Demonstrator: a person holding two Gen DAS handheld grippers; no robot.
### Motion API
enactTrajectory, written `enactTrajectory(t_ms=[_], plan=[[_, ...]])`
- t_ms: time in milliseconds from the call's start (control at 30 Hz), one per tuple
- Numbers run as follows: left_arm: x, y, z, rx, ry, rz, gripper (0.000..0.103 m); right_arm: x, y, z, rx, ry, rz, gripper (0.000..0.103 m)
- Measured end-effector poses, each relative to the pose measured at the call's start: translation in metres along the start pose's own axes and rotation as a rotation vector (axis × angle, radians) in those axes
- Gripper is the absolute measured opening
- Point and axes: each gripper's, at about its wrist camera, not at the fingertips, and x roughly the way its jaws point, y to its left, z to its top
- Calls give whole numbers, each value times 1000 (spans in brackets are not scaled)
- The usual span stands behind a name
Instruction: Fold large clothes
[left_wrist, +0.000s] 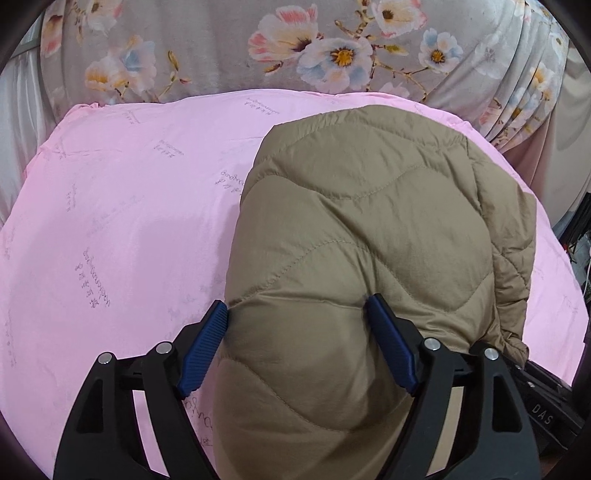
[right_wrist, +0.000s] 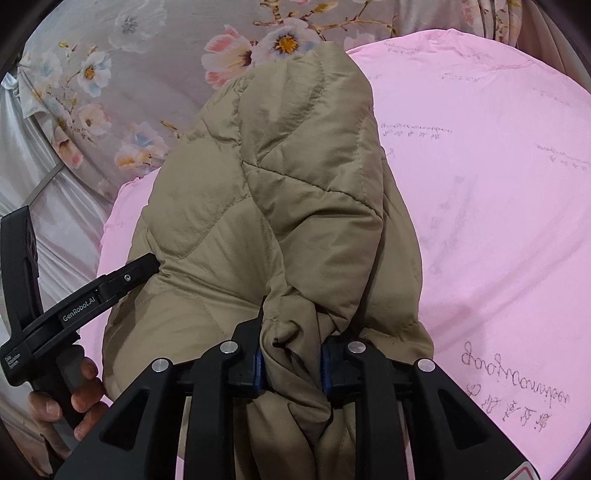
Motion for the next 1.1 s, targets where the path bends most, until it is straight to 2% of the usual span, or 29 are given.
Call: enactTrajectory(t_ms=[167,567,667,733,833,1000,1100], plan=[[11,3,-4,-5,4,7,81,3,-2,-3,-17,-9,-21,18],[19,-2,-12,14,-12,45,83,3,-4,-4,-3,-14,-28,19],[12,3,-9,7,12,12,83,-15,-1,-3,33,32,-50,24],[1,12,-4,-2,34,-14,83,-37,5,1,24,18,-88,33],[-22,22,9,6,3,-7,81,-70,12,15,-9,-56,-142,36],[-49,25,60,16,-83,-18,81,-92,13,67,75,-141,-35,39],[-47,14,93,30,-109,6,81,-77,18,98,108,-154,-19,48]])
